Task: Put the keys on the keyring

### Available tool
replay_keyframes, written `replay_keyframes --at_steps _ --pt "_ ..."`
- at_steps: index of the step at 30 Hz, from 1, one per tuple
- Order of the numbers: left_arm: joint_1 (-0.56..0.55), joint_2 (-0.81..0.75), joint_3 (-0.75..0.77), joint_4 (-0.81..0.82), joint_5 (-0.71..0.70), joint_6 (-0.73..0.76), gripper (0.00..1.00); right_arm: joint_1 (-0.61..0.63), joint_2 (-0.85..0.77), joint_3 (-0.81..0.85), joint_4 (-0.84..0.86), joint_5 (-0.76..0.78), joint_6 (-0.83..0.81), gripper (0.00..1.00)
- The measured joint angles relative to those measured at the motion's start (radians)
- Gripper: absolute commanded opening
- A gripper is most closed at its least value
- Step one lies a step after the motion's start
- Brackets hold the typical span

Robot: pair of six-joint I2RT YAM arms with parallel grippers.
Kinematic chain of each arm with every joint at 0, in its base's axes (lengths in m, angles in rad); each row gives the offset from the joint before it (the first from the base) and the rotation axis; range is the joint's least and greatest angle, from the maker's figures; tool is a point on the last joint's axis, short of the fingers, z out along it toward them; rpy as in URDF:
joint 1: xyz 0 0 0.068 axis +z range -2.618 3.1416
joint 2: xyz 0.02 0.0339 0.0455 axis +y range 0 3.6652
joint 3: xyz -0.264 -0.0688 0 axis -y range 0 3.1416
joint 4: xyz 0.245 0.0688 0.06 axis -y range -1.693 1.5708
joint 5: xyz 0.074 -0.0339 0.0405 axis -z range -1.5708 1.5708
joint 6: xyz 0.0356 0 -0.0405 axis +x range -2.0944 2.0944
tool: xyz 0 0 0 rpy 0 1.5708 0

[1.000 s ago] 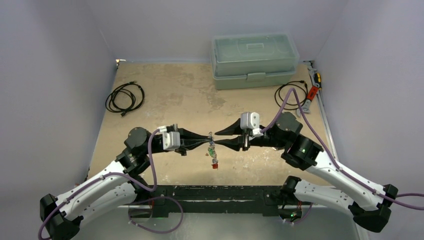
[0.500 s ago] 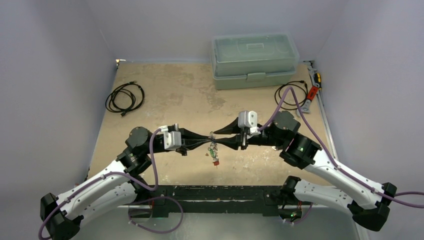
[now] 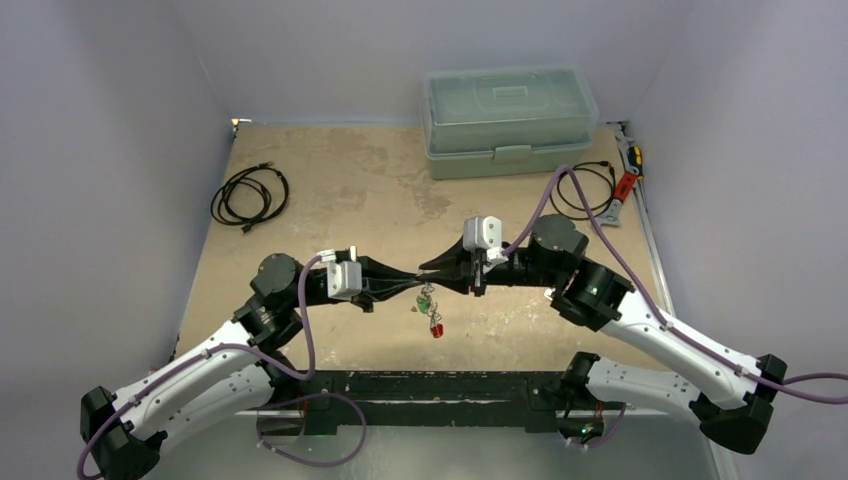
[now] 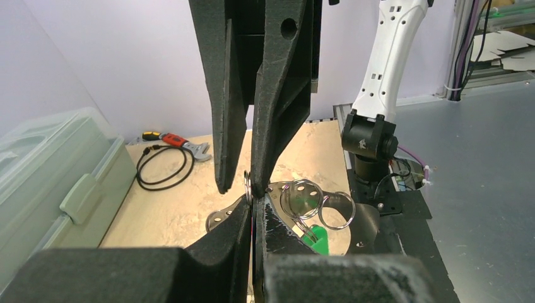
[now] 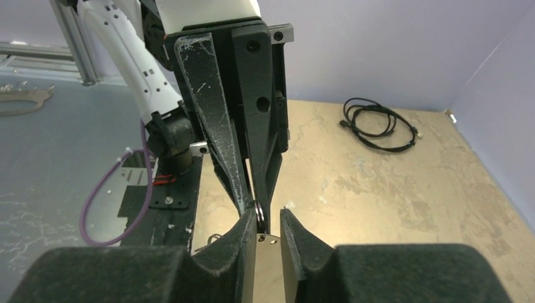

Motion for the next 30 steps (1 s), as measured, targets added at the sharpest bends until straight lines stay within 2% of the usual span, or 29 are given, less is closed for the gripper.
replay_keyframes --at_steps 5,12,13,15,16,17,19,21,25,30 --pt "0.002 -0.001 -0.005 0.0 0.002 0.006 0.0 0.0 0.027 0.035 -0.054 -0.039 -0.019 0.0" --pt "0.003 -0.007 -0.011 -0.007 0.006 0.008 0.0 0.0 0.05 0.077 -0.128 -0.063 -0.046 0.0" --pt "0.003 -0.008 -0.011 -0.008 0.006 0.008 0.06 0.0 0.054 0.085 -0.138 -0.064 -0.048 0.0" --pt "0.003 -0.012 -0.011 -0.016 0.001 0.01 0.31 0.0 0.06 0.098 -0.156 -0.065 -0.056 0.0" --pt "0.002 -0.015 -0.011 -0.023 -0.002 0.016 0.41 0.0 0.063 0.104 -0.167 -0.064 -0.06 0.0" --pt "0.002 -0.018 -0.009 -0.032 -0.003 0.019 0.47 0.0 0.066 0.109 -0.183 -0.064 -0.063 0.0" --pt "0.002 -0.023 0.008 -0.068 -0.01 0.034 0.51 0.0 0.072 0.116 -0.216 -0.064 -0.069 0.0" --pt "0.002 -0.027 0.031 -0.11 -0.013 0.044 0.52 0.0 0.08 0.127 -0.253 -0.064 -0.078 0.0" --pt "0.002 -0.048 0.076 -0.213 -0.018 0.092 0.45 0.0 0.098 0.171 -0.305 -0.058 -0.103 0.0" --pt "0.002 -0.017 0.203 -0.421 -0.018 0.206 0.31 0.0 0.122 0.233 -0.358 -0.041 -0.138 0.0"
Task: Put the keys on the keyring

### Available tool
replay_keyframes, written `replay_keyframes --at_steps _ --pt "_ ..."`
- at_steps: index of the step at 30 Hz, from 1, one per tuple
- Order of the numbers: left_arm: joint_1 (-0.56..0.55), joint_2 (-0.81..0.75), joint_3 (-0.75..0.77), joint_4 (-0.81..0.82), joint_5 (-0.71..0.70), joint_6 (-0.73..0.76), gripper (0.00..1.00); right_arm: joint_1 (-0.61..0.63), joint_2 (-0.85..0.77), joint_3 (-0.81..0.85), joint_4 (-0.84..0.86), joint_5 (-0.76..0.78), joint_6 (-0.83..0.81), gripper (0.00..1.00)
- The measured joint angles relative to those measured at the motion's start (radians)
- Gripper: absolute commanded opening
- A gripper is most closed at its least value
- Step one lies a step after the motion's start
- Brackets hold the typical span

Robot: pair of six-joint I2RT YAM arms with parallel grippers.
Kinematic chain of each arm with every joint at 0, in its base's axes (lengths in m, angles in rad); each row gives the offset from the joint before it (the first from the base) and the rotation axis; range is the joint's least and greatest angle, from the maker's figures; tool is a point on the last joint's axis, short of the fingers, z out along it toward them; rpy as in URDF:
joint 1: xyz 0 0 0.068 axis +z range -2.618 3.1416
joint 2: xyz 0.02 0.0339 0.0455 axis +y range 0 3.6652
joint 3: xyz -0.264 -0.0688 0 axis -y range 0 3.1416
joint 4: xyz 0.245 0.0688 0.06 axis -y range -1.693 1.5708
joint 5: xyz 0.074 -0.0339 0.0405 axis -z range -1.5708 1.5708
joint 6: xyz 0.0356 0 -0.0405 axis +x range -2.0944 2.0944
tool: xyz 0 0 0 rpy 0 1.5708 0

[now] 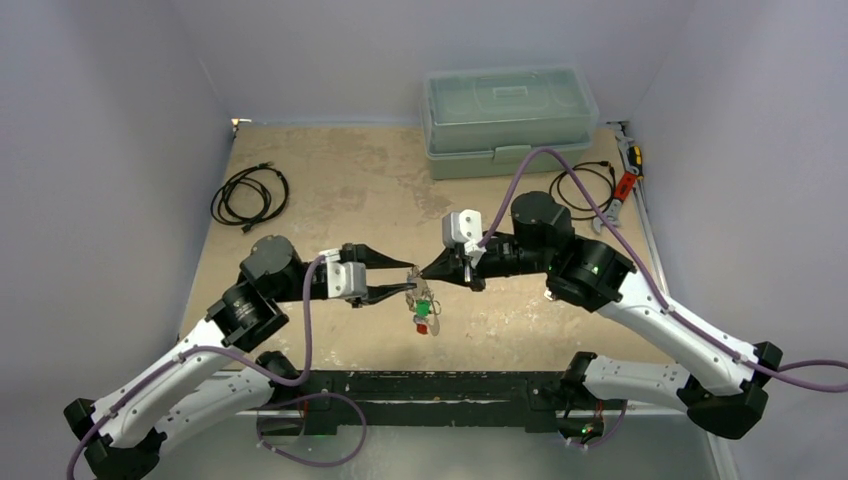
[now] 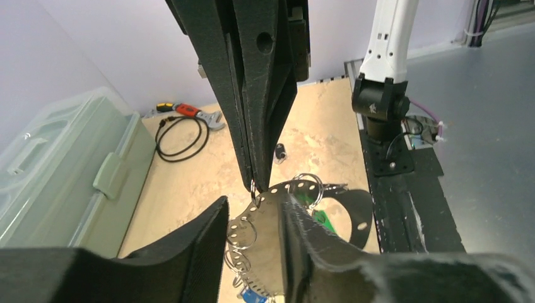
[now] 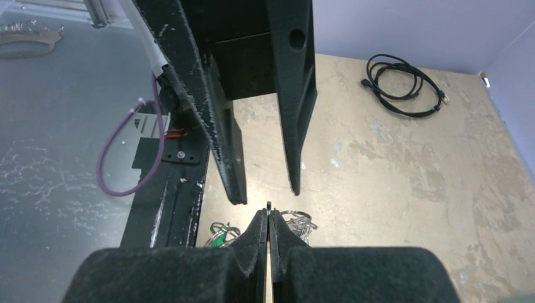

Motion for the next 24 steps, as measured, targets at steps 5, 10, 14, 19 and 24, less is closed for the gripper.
replay_keyframes --at_steps 5,10,14,19,24 --pt "0.0 0.04 0.045 -0.094 0.0 0.064 0.26 0.0 0.021 0.037 -0.054 0.002 -0.031 0.0" --pt "0.0 0.099 0.057 -0.128 0.006 0.083 0.26 0.0 0.032 0.059 -0.104 0.002 -0.061 0.0" --pt "0.0 0.125 0.058 -0.125 0.021 0.082 0.24 0.0 0.032 0.06 -0.132 0.002 -0.075 0.0" --pt "0.0 0.129 0.058 -0.118 0.029 0.081 0.22 0.0 0.032 0.06 -0.153 0.002 -0.09 0.0" --pt "0.0 0.129 0.059 -0.119 0.029 0.081 0.21 0.0 0.032 0.06 -0.153 0.002 -0.094 0.0"
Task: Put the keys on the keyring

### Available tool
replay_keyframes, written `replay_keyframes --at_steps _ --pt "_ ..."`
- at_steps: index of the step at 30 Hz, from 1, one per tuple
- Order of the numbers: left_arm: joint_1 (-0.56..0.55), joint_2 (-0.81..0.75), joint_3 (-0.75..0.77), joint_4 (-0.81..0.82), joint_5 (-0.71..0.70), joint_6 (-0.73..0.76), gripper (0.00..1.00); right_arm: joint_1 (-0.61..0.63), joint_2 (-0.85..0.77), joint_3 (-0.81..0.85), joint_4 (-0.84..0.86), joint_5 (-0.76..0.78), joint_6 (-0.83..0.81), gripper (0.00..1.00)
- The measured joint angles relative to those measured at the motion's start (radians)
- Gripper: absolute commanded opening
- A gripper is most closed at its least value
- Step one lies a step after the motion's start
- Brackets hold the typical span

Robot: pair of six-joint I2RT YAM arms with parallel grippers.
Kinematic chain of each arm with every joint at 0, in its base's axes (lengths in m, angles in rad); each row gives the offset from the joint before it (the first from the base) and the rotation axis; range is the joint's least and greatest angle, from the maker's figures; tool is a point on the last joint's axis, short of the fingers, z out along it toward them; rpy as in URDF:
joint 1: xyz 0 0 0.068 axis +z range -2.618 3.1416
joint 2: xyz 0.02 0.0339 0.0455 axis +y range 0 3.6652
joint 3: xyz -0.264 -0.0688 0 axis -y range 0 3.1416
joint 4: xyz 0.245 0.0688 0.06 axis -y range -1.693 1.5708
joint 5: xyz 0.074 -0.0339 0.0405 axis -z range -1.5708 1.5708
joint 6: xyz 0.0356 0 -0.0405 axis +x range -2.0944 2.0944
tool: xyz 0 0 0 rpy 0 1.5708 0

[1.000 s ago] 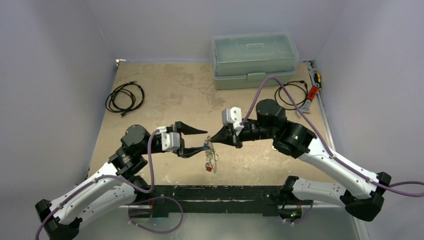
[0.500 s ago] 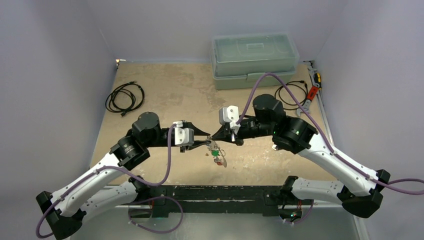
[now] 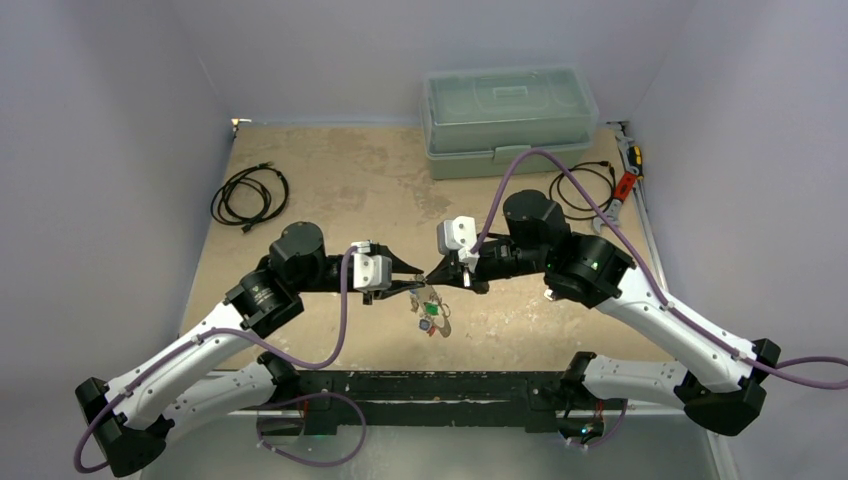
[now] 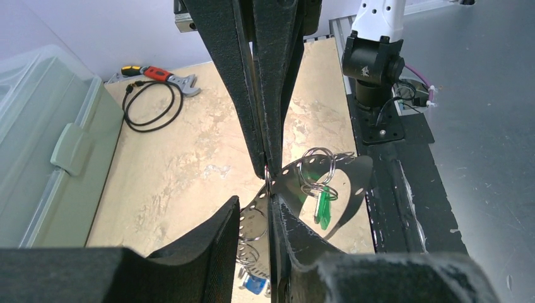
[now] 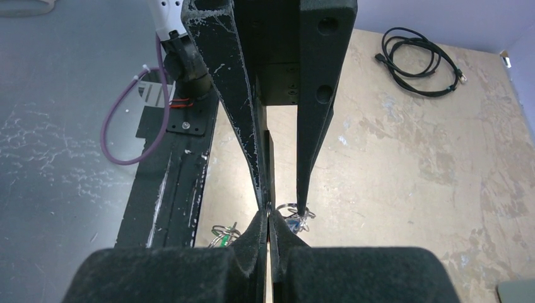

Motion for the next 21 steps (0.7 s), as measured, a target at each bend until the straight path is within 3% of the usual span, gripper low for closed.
replay_keyframes --at_steps 11,21 --pt "0.0 -0.002 0.0 0.001 0.0 0.0 0.27 0.0 0.021 0.011 -0.002 0.003 -0.007 0.0" --pt "0.0 -0.006 0.0 0.0 -0.001 0.0 0.09 0.0 0.028 0.011 -0.008 0.008 -0.008 0.0"
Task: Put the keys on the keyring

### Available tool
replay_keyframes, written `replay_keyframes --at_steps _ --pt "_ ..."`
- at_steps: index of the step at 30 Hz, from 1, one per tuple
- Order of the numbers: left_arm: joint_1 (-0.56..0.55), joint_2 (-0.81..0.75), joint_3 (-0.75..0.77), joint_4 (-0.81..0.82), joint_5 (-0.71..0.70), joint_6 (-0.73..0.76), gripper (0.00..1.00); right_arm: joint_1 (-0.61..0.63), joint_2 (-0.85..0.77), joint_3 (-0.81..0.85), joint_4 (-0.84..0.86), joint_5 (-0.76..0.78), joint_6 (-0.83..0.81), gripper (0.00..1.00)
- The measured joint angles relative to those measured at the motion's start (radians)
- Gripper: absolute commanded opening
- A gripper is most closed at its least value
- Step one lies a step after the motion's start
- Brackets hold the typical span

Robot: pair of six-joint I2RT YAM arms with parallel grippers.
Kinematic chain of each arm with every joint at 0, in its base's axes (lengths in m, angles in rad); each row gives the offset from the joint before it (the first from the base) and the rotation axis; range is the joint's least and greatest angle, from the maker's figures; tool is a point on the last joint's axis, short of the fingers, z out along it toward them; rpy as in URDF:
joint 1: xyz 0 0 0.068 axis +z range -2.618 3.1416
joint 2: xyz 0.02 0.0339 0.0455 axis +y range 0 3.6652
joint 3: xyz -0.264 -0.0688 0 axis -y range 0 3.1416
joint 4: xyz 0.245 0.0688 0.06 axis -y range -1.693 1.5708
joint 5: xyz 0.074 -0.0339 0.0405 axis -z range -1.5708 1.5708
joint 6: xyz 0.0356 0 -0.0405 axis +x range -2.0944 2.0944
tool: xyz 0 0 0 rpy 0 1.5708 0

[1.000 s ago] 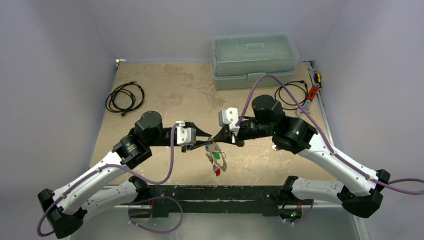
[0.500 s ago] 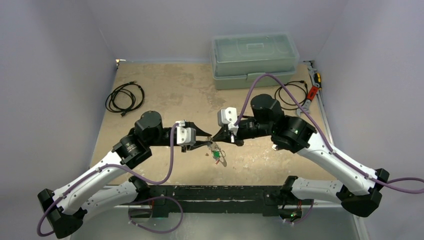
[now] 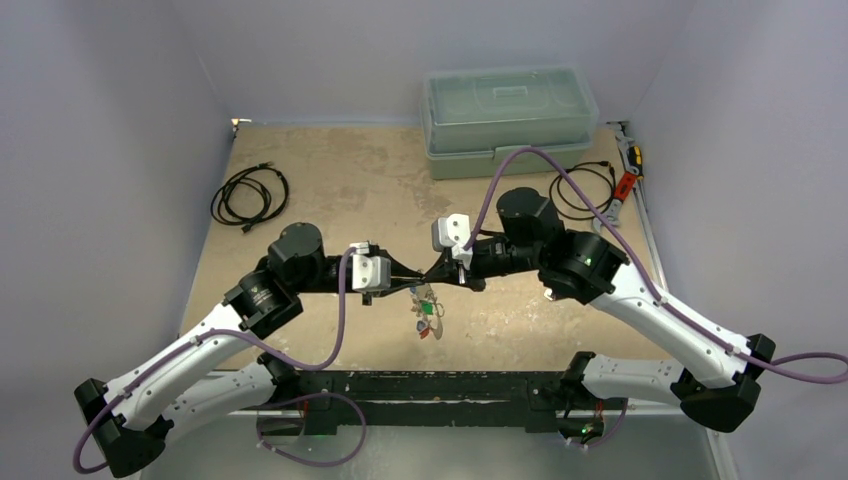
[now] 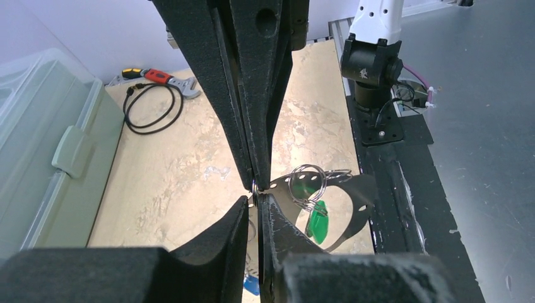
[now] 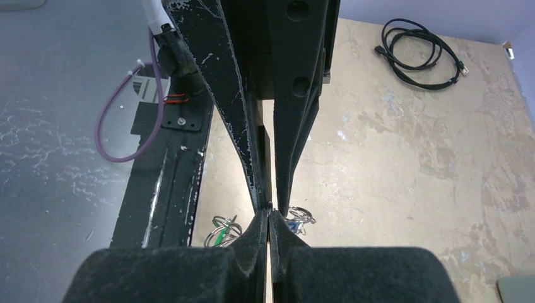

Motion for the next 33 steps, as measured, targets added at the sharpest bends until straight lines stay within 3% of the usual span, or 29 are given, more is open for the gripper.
replay_keyframes --at_steps 8,10,12,20,21,24,26,33 --pt "0.0 0.0 -0.003 0.02 0.001 -0.003 0.13 -0.001 0.0 0.0 0.008 -0.011 0.001 0.0" --pt "0.0 0.0 -0.01 0.032 0.001 -0.006 0.09 -0.001 0.0 0.0 0.009 -0.013 0.002 0.0" --pt "0.0 0.0 -0.015 0.043 0.002 -0.011 0.0 -0.002 0.0 0.0 0.012 -0.014 0.004 0.0" --pt "0.0 -0.003 -0.019 0.047 0.011 -0.017 0.0 -0.007 0.0 -0.005 0.032 -0.035 0.017 0.0" --pt "0.0 -0.006 -0.024 0.052 0.011 -0.018 0.0 -0.007 -0.001 -0.008 0.039 -0.037 0.019 0.02" --pt "0.0 -0.029 -0.059 0.096 -0.002 -0.027 0.0 -0.007 -0.008 -0.027 0.072 -0.038 0.04 0.34" --pt "0.0 -0.048 -0.097 0.146 -0.017 -0.045 0.0 -0.006 -0.014 -0.041 0.12 -0.037 0.061 0.45" --pt "0.0 -0.095 -0.211 0.335 -0.047 -0.154 0.0 -0.005 -0.119 -0.119 0.272 0.02 0.092 0.49"
